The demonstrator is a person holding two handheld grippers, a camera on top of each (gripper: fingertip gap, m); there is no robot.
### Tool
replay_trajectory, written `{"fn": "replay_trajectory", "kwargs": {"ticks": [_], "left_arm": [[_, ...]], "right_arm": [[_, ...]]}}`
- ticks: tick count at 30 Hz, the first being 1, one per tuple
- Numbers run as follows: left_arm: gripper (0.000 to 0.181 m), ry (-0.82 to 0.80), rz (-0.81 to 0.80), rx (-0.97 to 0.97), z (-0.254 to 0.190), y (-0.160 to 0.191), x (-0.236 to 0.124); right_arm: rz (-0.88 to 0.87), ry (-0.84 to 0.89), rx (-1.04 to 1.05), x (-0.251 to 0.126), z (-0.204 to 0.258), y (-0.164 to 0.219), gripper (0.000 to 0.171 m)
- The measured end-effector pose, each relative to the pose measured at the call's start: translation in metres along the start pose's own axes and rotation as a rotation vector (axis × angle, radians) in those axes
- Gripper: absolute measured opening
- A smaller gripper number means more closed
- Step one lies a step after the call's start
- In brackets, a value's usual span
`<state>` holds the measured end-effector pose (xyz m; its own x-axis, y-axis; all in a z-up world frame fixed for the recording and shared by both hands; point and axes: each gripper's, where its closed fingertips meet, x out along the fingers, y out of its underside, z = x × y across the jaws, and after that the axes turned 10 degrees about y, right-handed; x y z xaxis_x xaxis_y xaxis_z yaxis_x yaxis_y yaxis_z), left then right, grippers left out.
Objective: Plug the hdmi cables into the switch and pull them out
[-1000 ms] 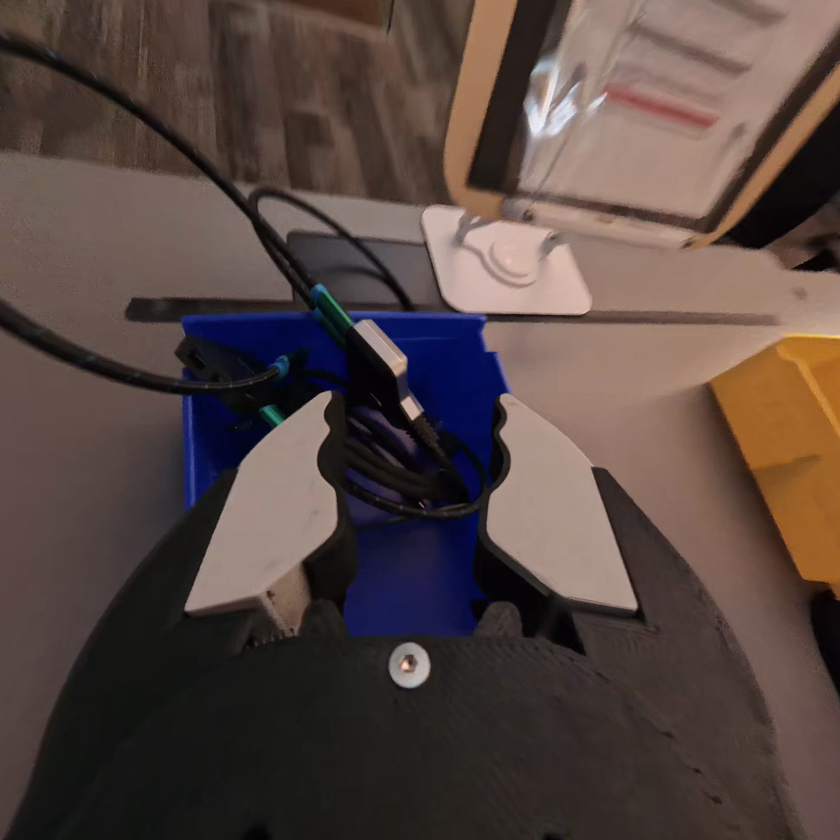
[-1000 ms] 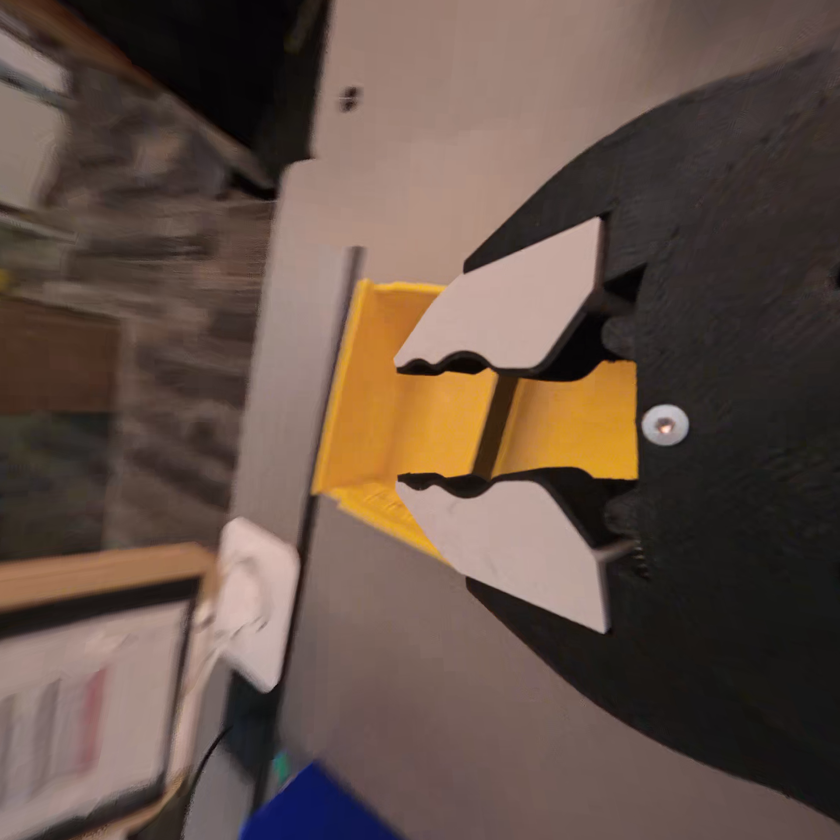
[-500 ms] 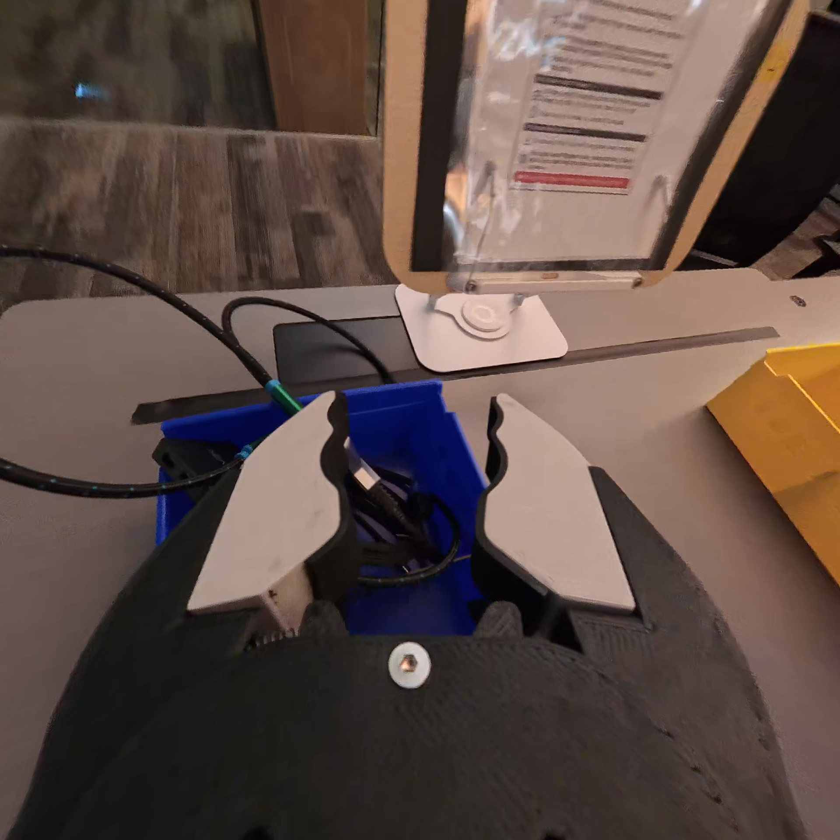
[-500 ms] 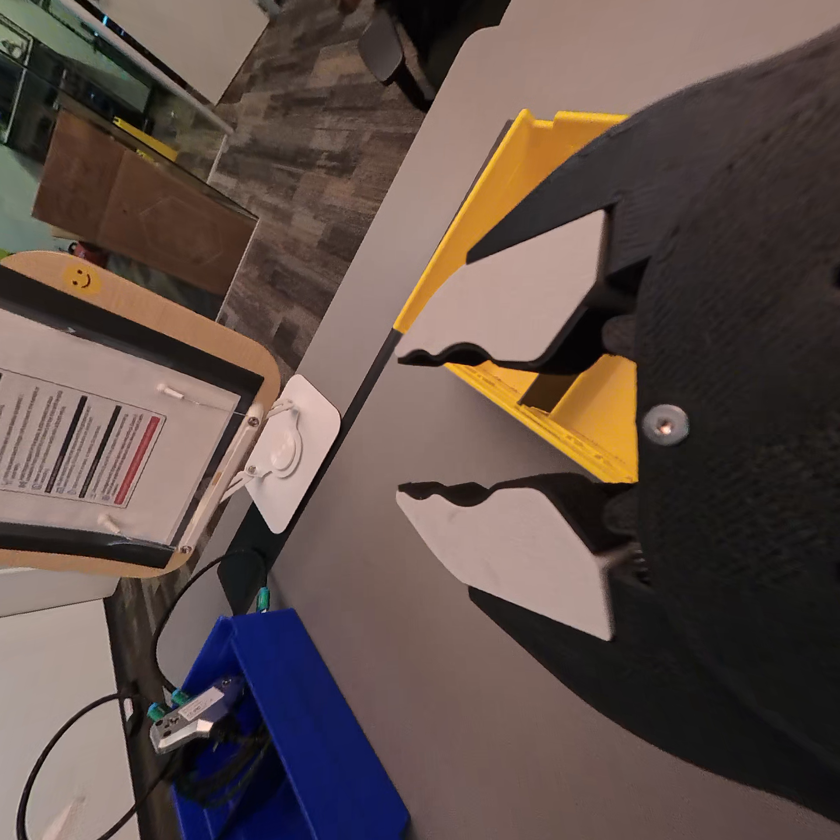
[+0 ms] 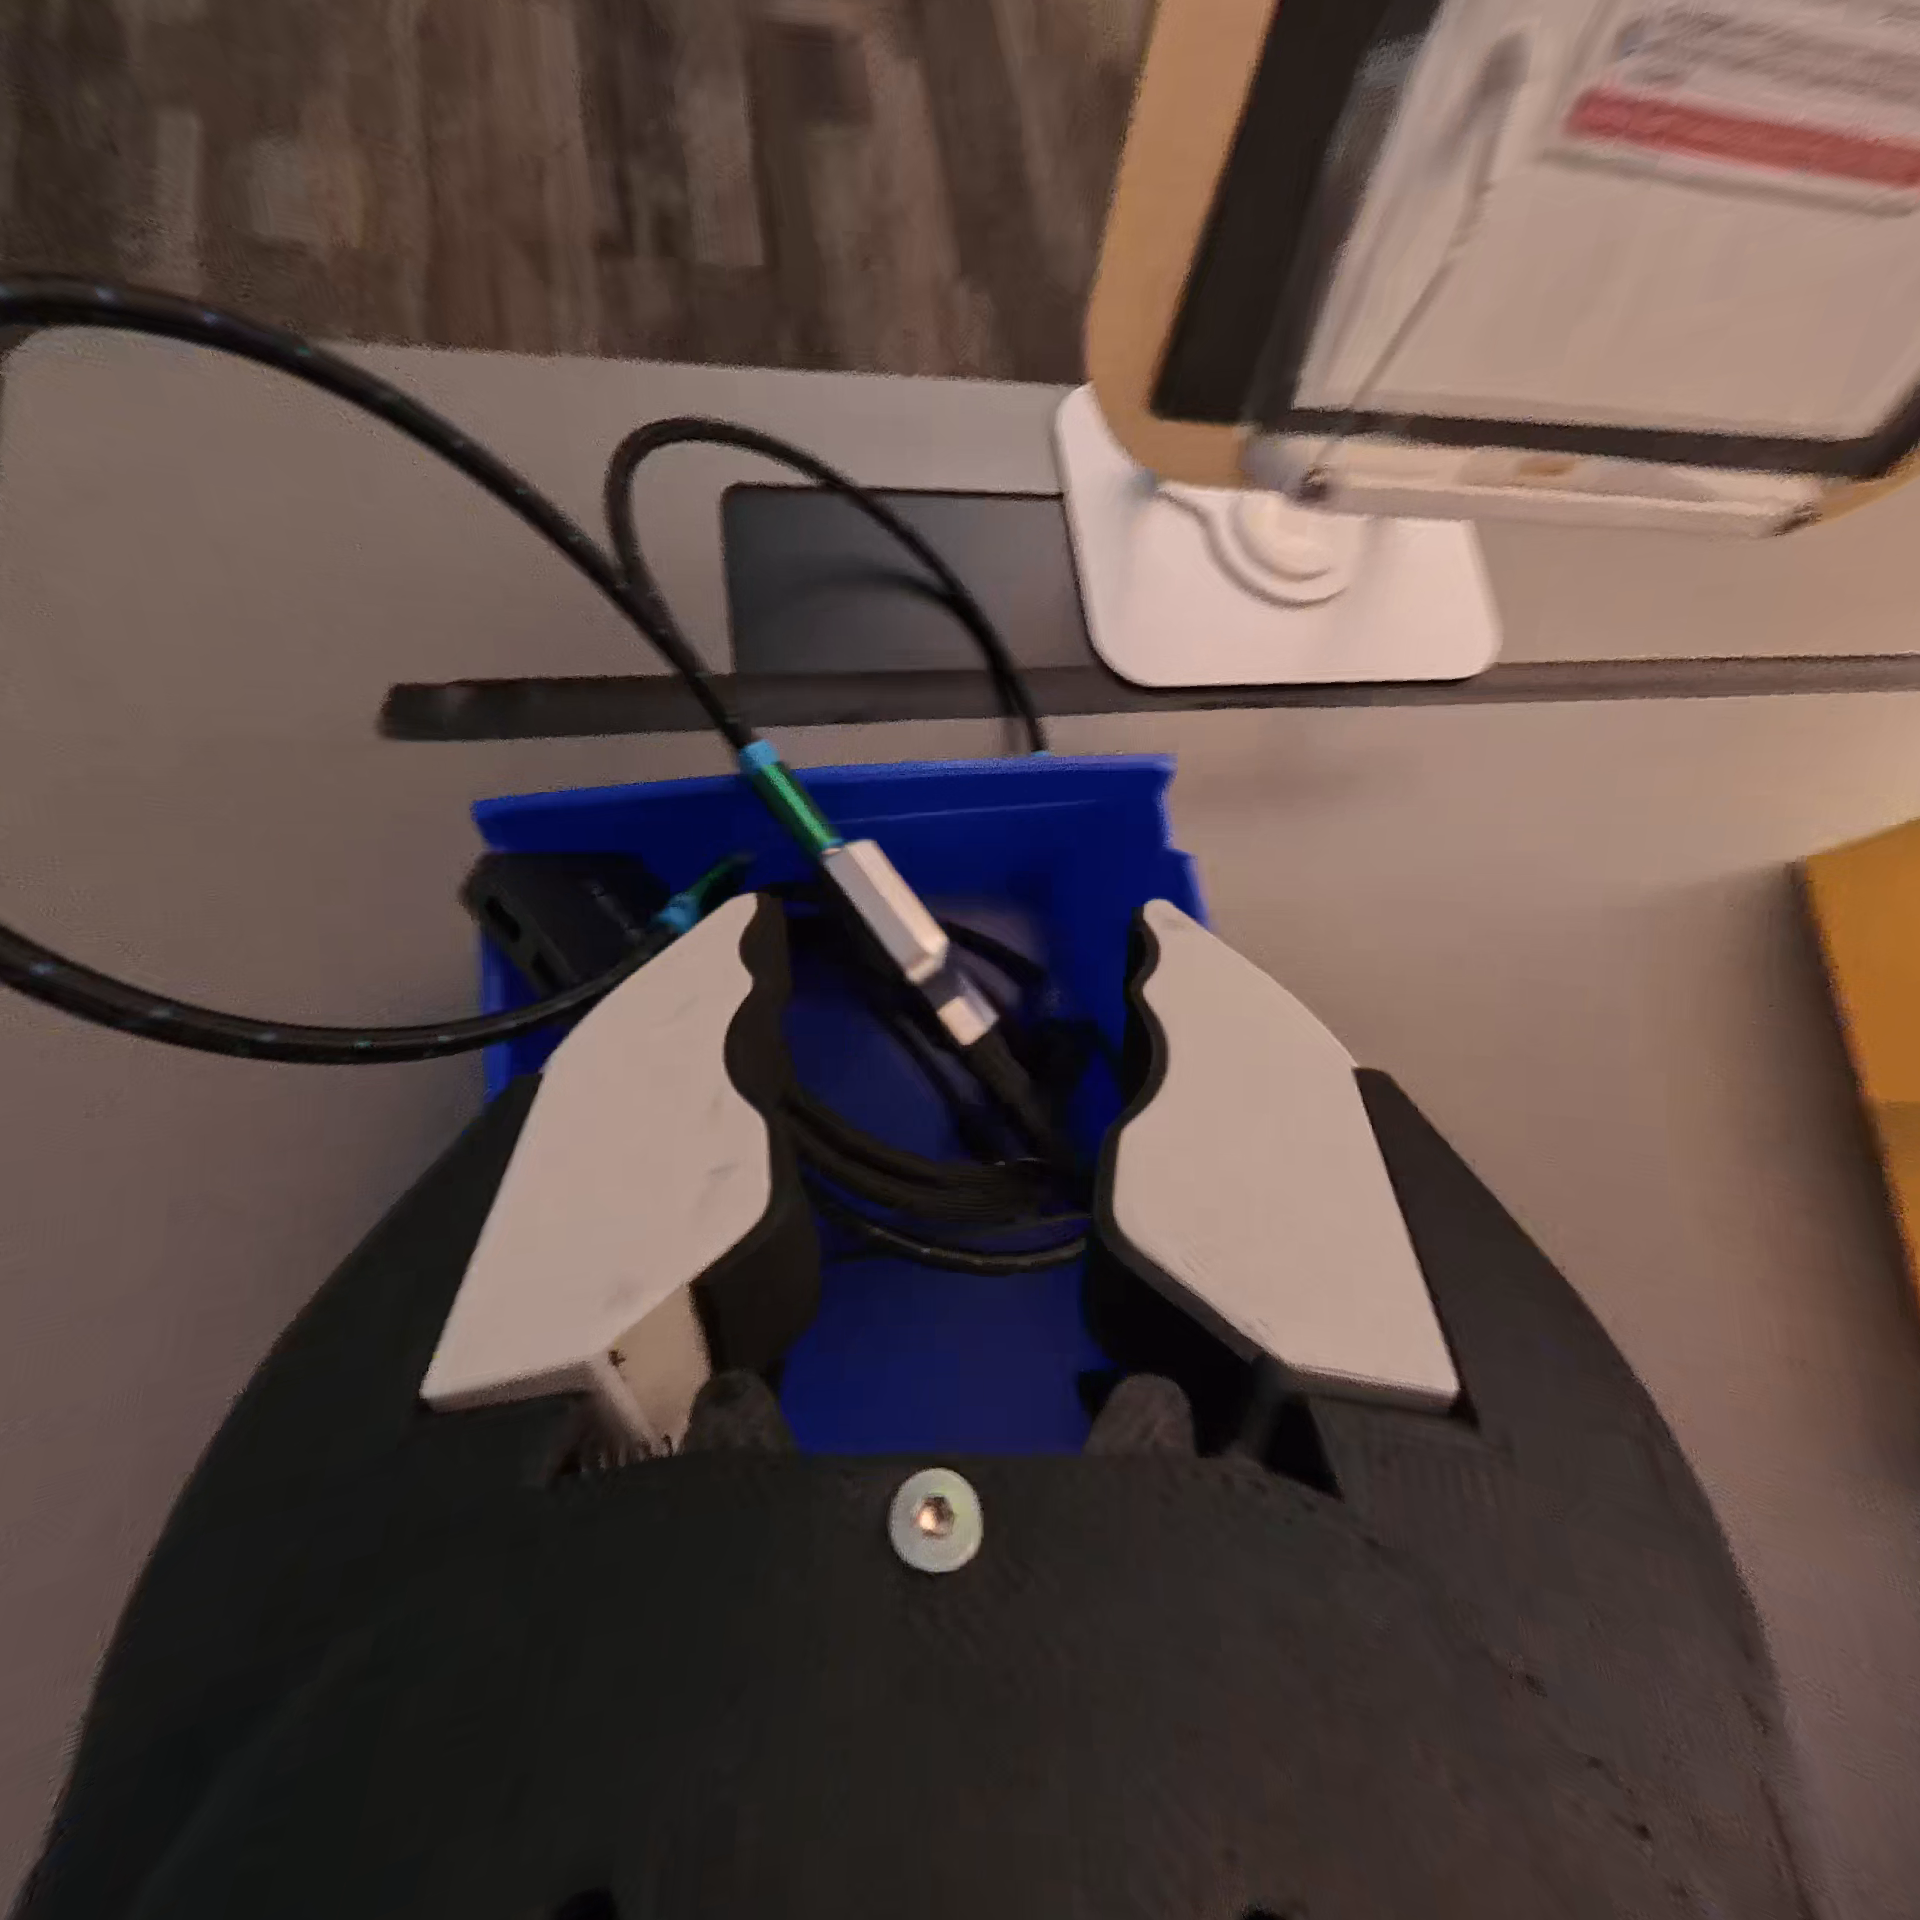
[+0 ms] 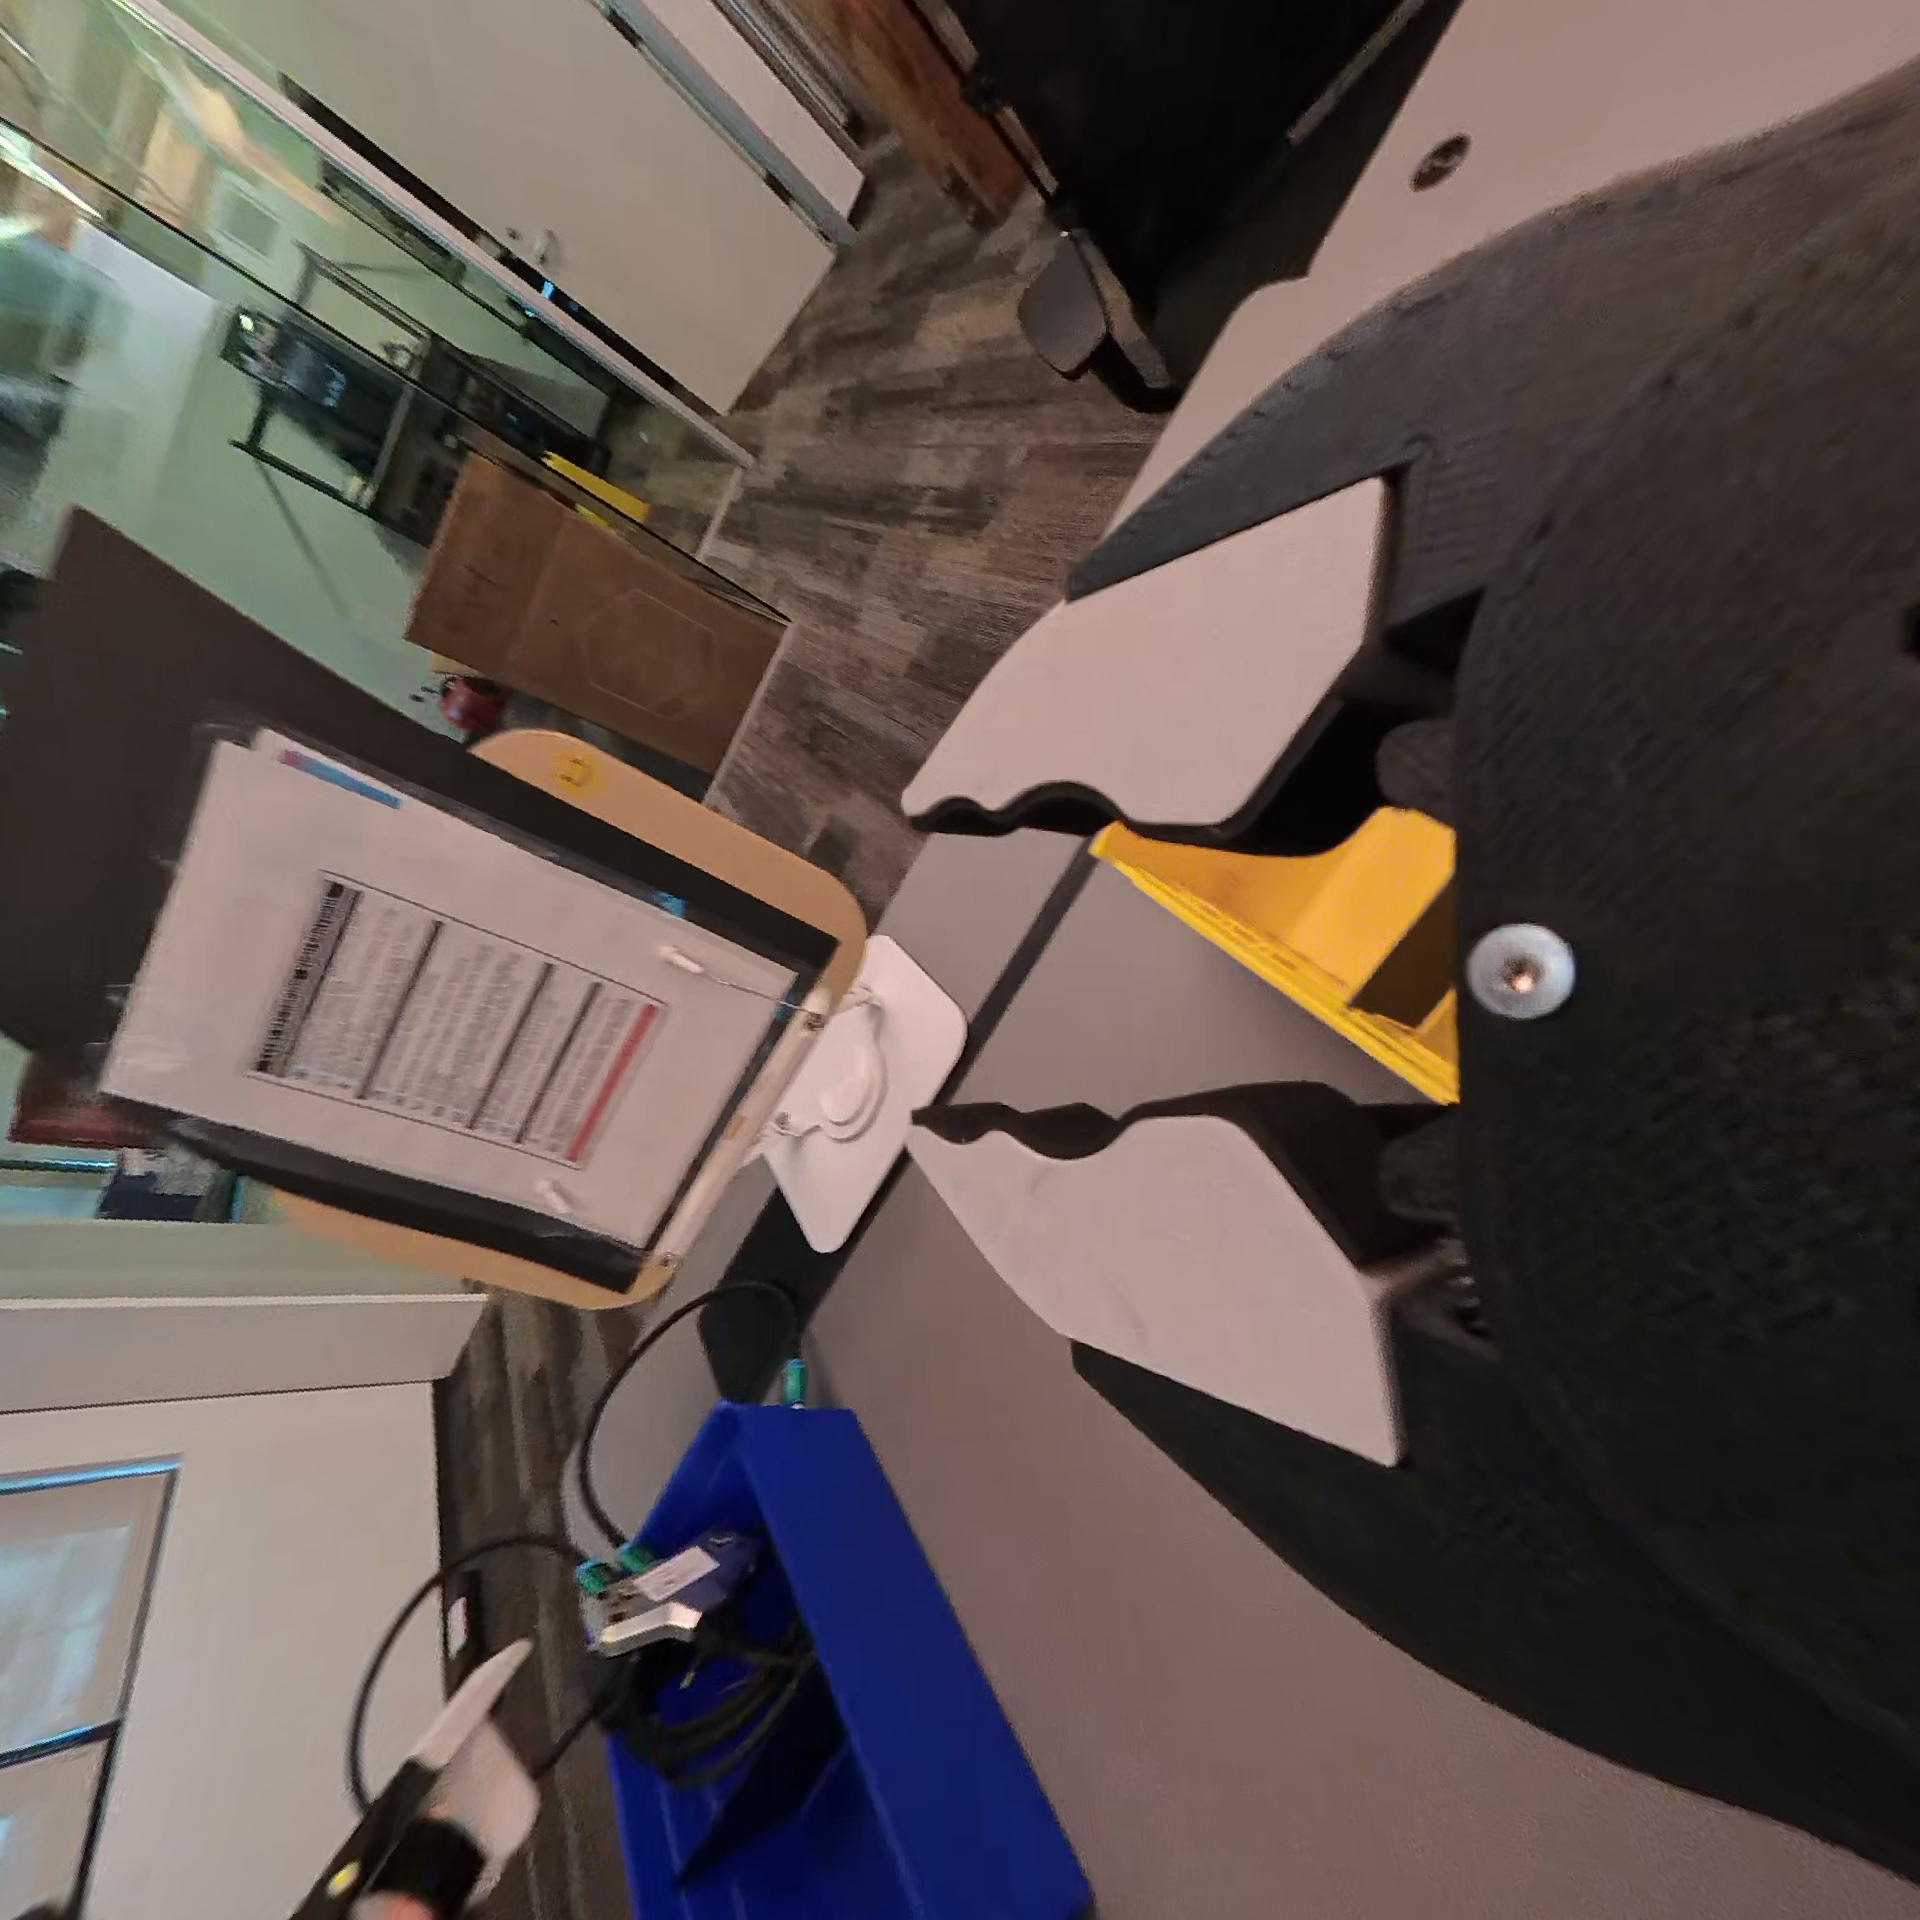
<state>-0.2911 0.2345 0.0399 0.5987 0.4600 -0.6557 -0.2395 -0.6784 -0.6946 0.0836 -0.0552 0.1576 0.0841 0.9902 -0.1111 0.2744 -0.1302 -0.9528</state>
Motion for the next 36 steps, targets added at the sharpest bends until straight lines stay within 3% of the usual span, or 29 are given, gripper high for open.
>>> {"fn": "replay_trajectory", "kwargs": {"ticks": [5, 11, 14, 17, 20, 24, 28, 36], "left_arm": [[0.058, -0.092, 0.128, -0.077, 0.025, 0.002, 0.020], [0.059, -0.091, 0.342, -0.212, 0.032, 0.028, 0.045], [0.046, -0.086, 0.376, -0.265, 0.034, 0.034, 0.057], [0.046, -0.124, 0.476, -0.292, 0.041, 0.053, 0.066], [0.029, -0.087, 0.544, -0.353, 0.036, 0.067, 0.077], [0.028, -0.089, 0.527, -0.300, 0.038, 0.064, 0.078], [0.023, -0.041, 0.407, -0.227, 0.033, 0.043, 0.066], [0.022, -0.003, 0.085, 0.050, 0.004, -0.001, -0.004]], "right_arm": [[-0.070, -0.036, 0.030, 0.009, -0.003, -0.027, 0.052], [-0.104, -0.096, 0.031, 0.023, 0.004, -0.007, 0.052], [-0.037, -0.073, -0.009, 0.031, -0.001, 0.007, 0.054], [-0.044, -0.091, -0.028, 0.033, 0.003, 0.007, 0.054], [-0.067, -0.095, -0.045, 0.034, 0.005, 0.005, 0.053], [-0.044, -0.019, -0.077, 0.037, -0.012, 0.012, 0.053], [-0.060, -0.031, -0.042, 0.034, -0.016, 0.012, 0.052], [-0.102, -0.035, -0.043, 0.032, -0.012, 0.004, 0.050]]}}
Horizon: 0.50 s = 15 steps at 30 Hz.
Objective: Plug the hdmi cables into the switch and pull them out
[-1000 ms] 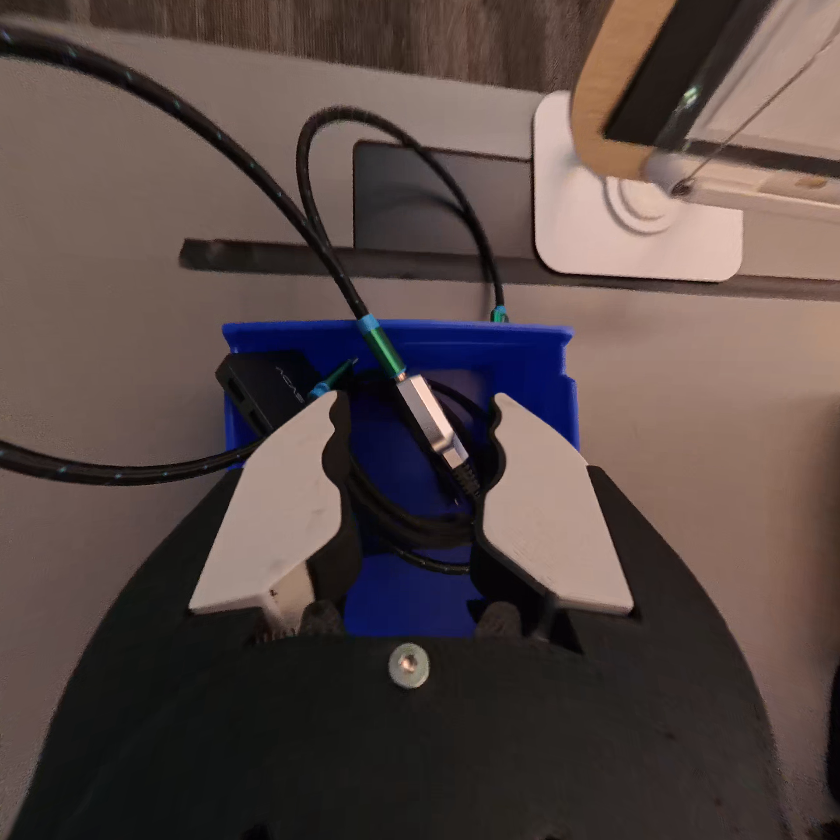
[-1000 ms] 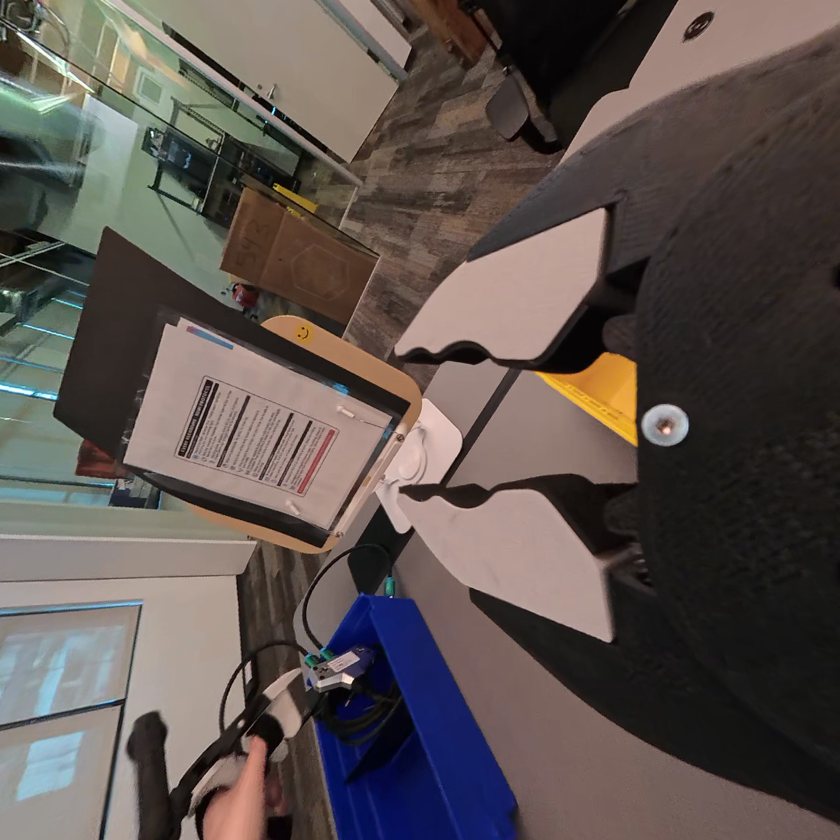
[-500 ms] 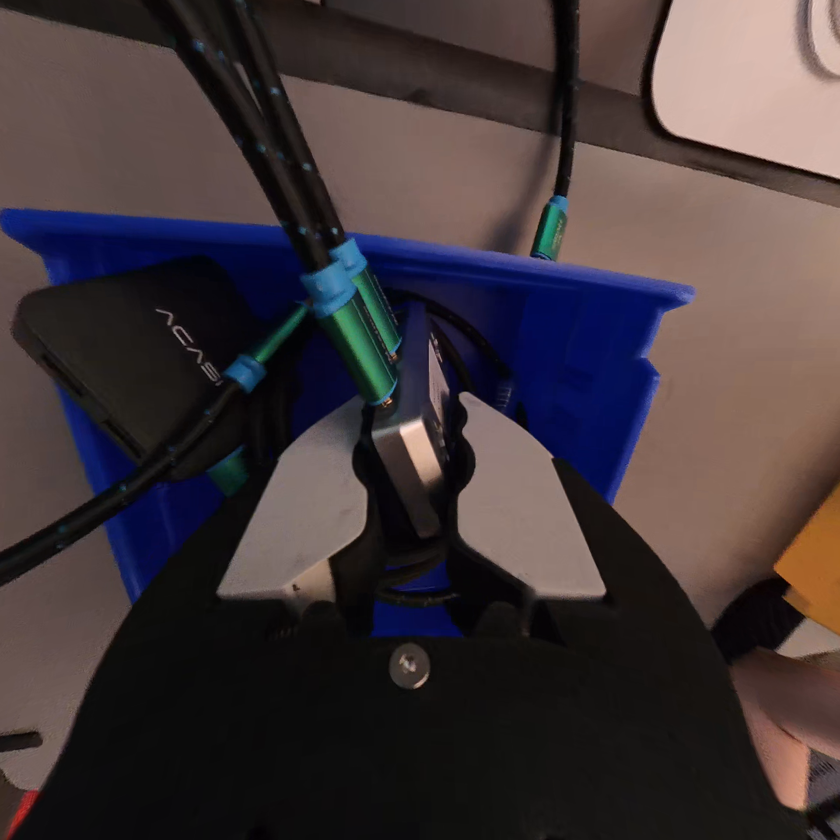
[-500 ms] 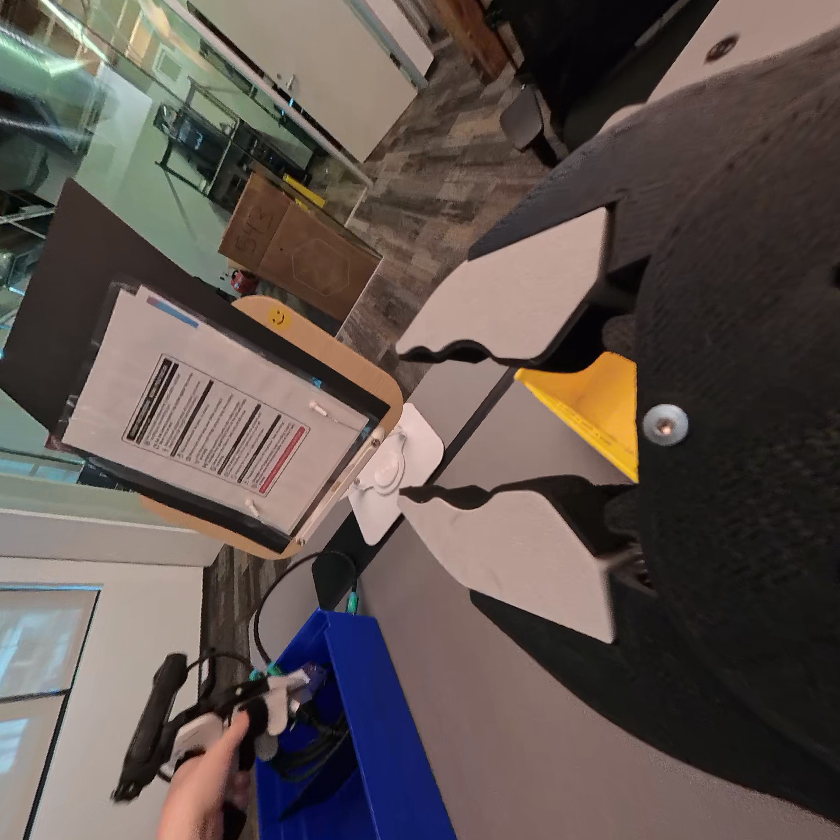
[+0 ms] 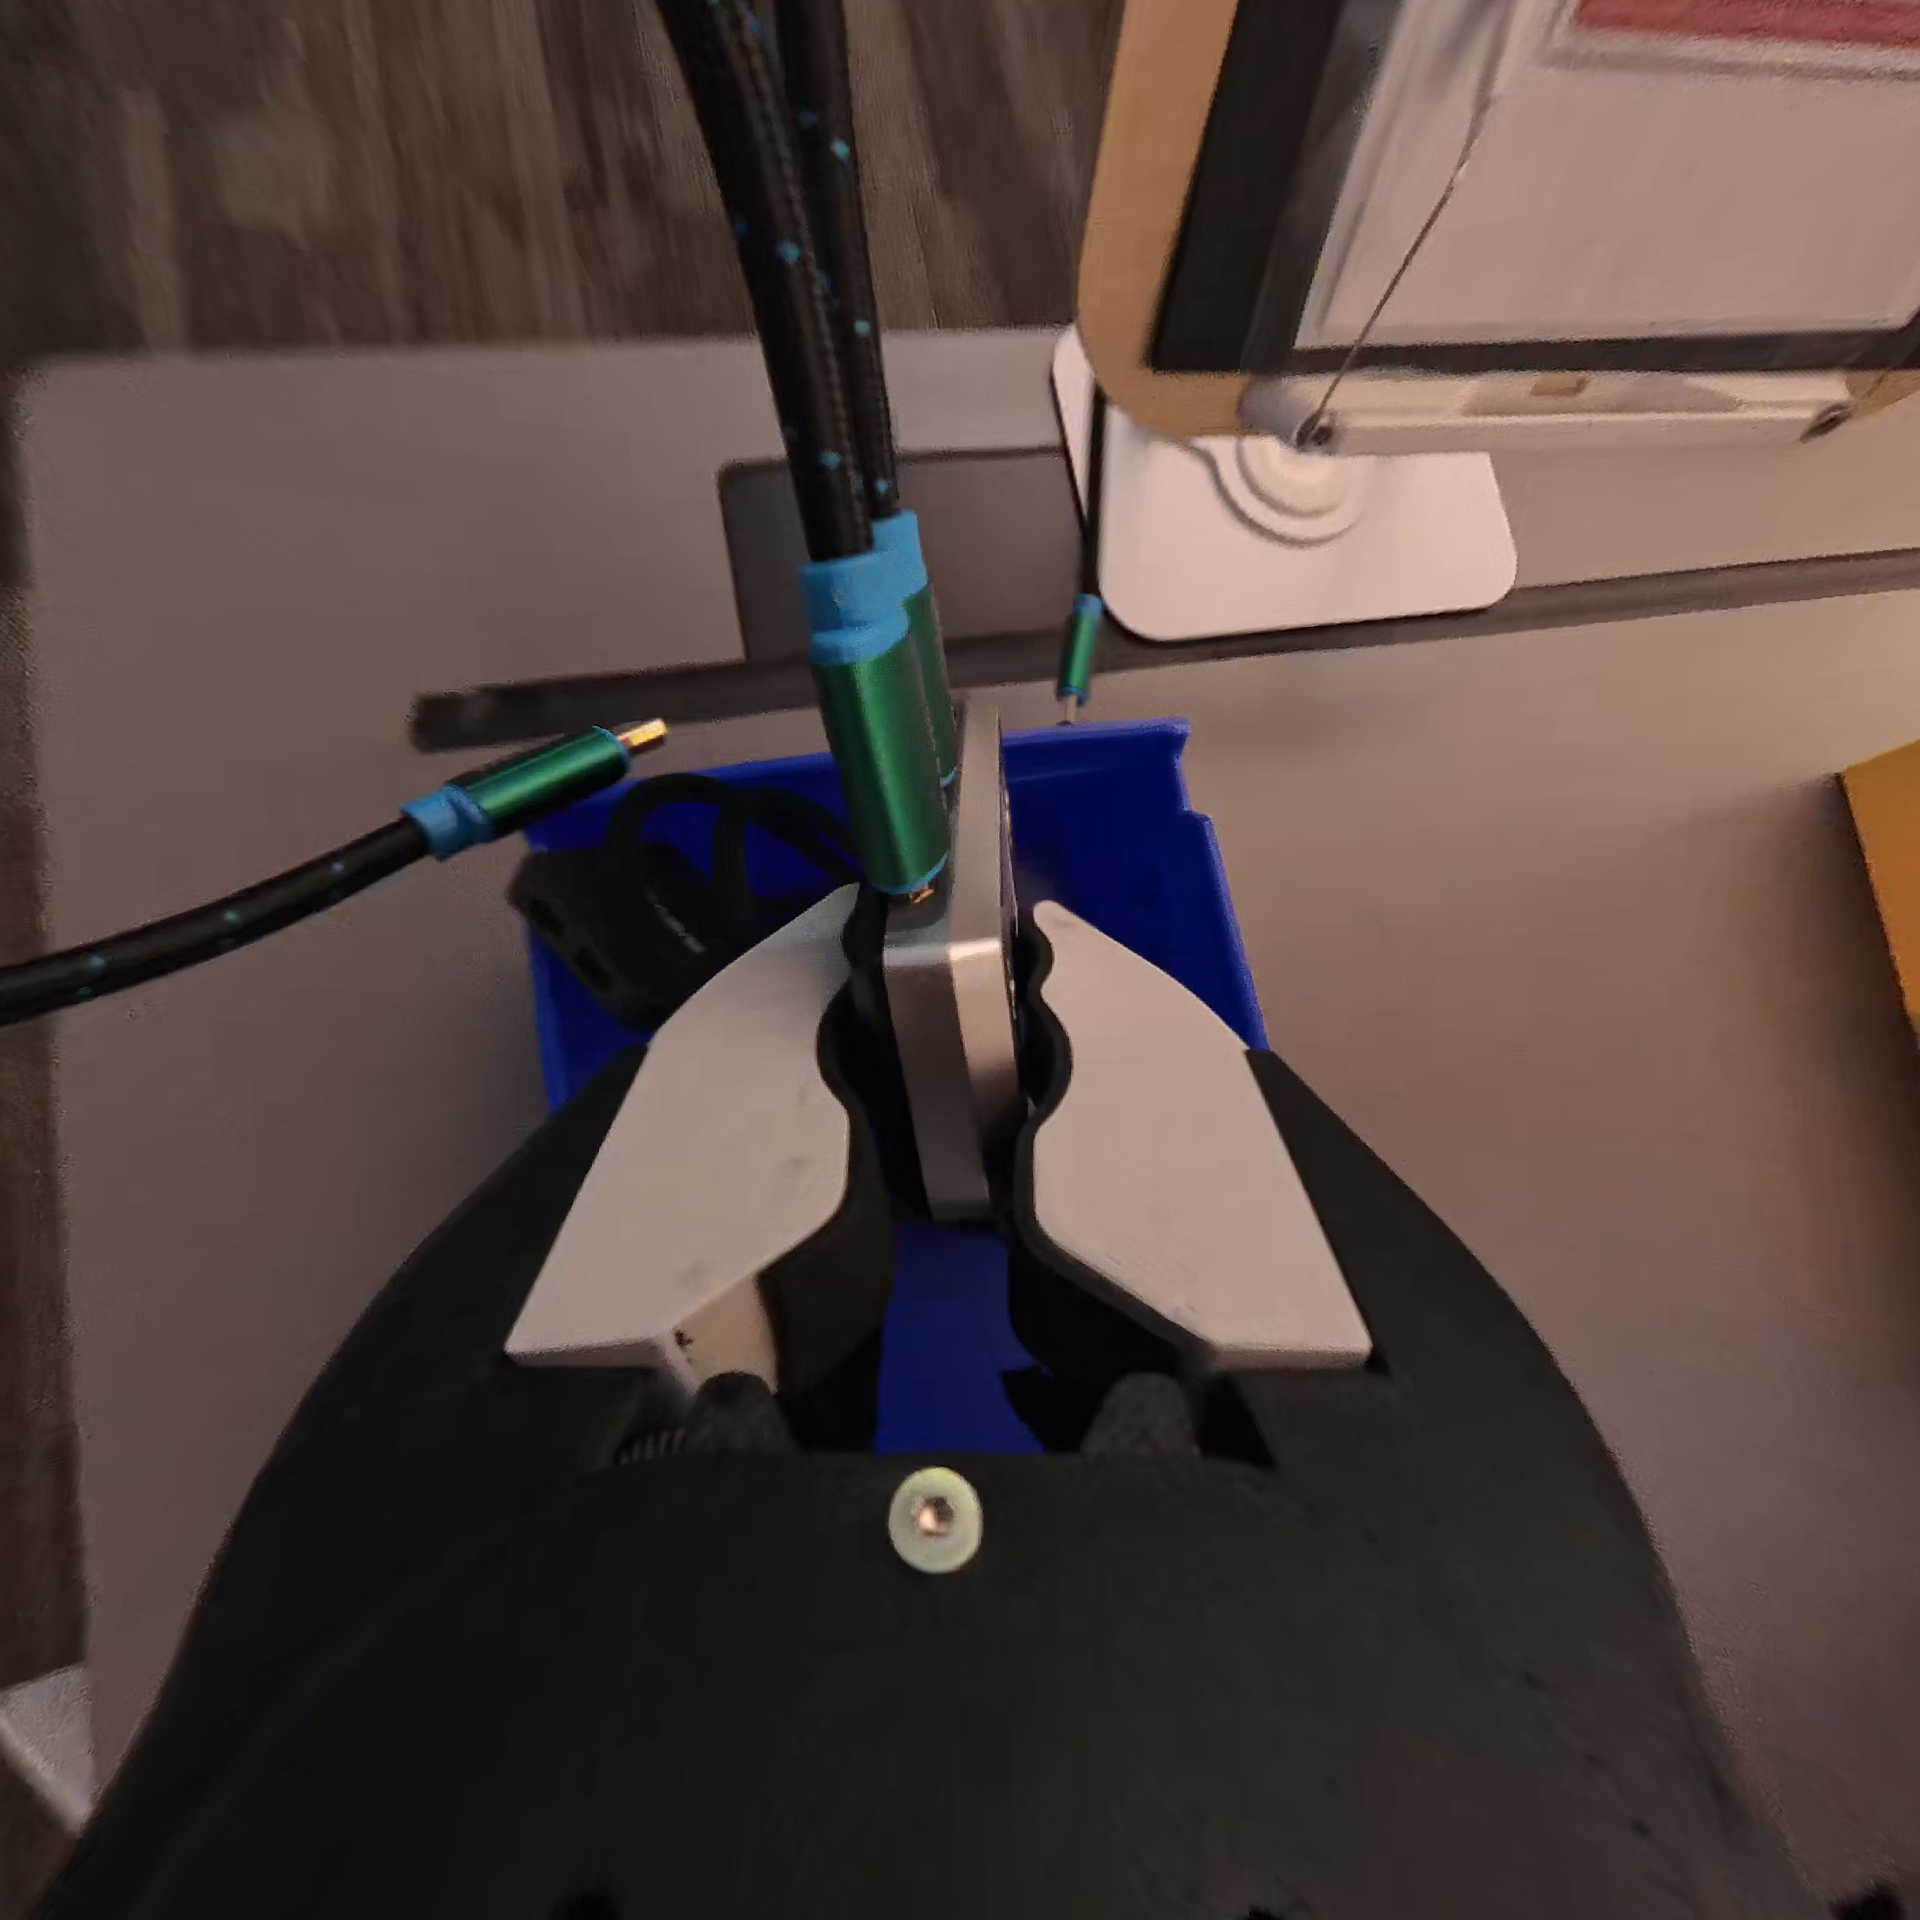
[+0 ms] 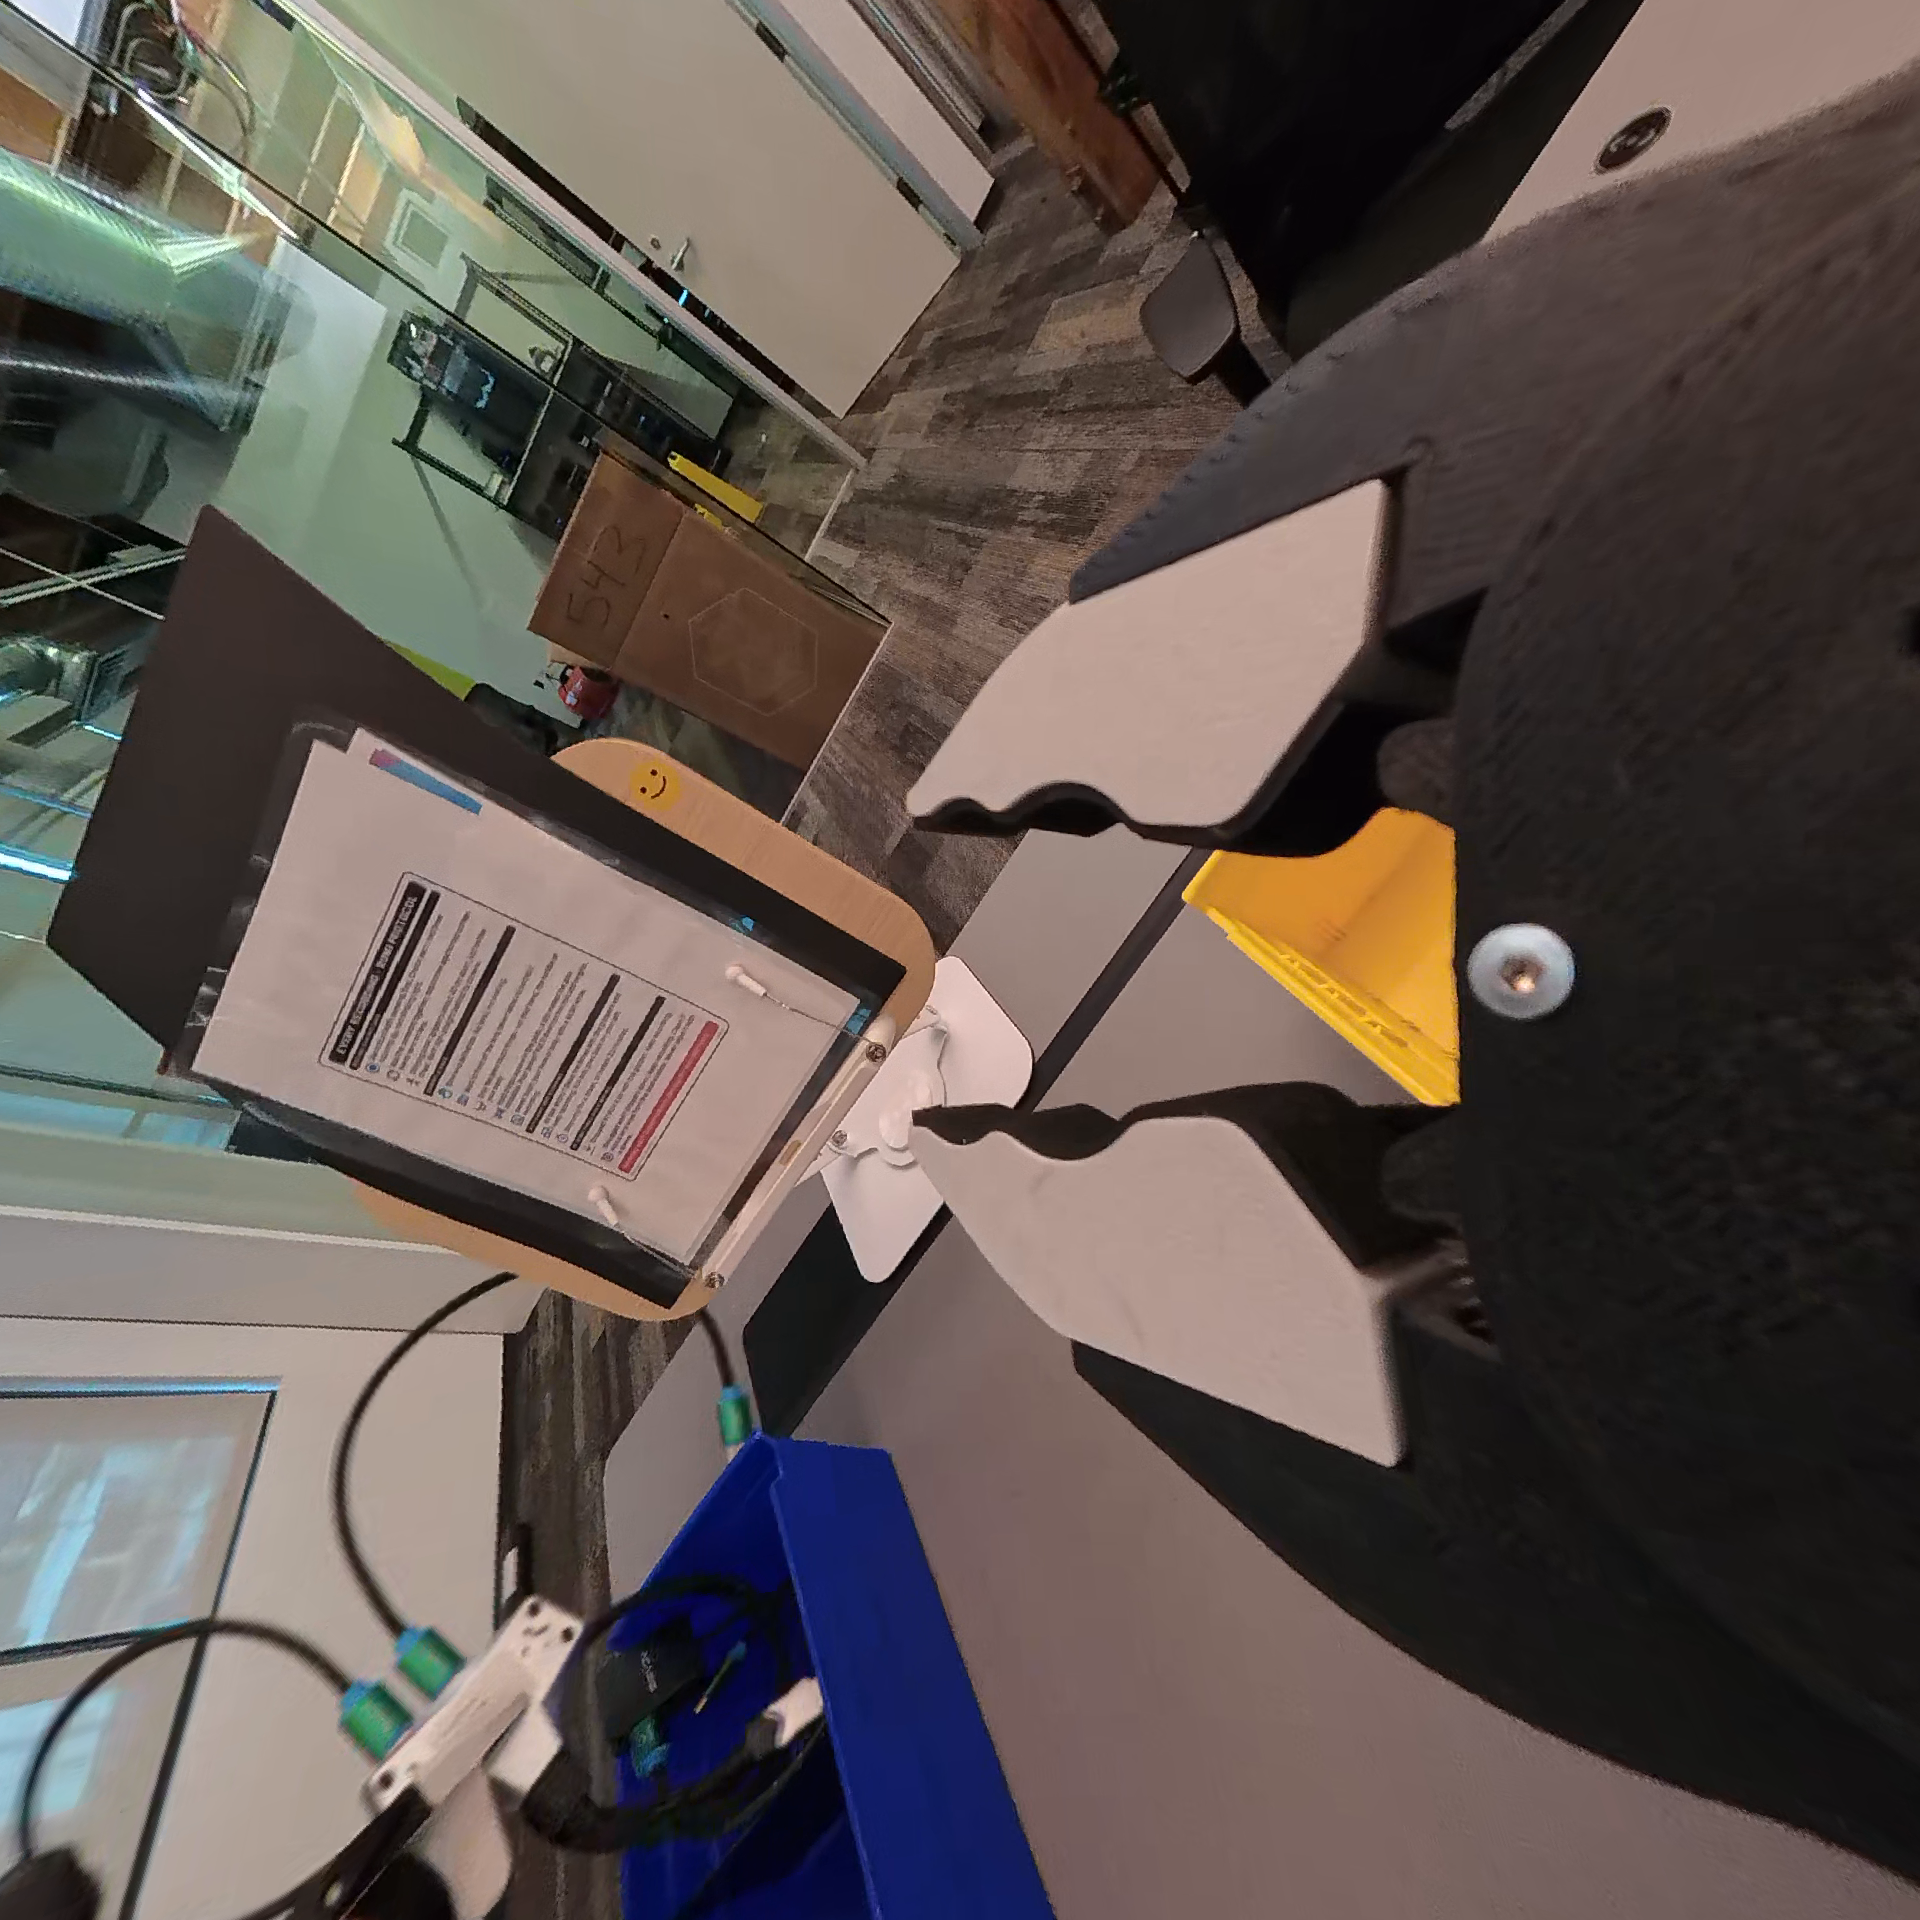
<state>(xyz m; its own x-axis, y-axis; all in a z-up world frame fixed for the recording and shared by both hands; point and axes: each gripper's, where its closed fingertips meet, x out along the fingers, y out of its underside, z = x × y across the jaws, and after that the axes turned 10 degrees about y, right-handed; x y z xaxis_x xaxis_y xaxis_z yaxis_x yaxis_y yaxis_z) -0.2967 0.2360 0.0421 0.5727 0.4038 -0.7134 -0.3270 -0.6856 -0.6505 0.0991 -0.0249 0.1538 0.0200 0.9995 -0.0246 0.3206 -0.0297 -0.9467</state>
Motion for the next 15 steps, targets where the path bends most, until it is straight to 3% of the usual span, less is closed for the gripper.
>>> {"fn": "replay_trajectory", "kwargs": {"ticks": [7, 11, 15], "left_arm": [[0.022, -0.067, -0.316, 0.207, -0.029, -0.011, -0.085], [0.022, -0.048, -0.454, 0.381, -0.075, -0.012, -0.122], [0.022, 0.008, -0.529, 0.545, -0.138, -0.009, -0.135]], "right_arm": [[-0.025, -0.007, -0.015, 0.006, 0.009, -0.005, 0.049], [-0.081, -0.076, -0.006, 0.007, 0.030, -0.018, 0.045], [-0.194, -0.265, 0.021, -0.011, 0.077, -0.048, 0.044]]}}
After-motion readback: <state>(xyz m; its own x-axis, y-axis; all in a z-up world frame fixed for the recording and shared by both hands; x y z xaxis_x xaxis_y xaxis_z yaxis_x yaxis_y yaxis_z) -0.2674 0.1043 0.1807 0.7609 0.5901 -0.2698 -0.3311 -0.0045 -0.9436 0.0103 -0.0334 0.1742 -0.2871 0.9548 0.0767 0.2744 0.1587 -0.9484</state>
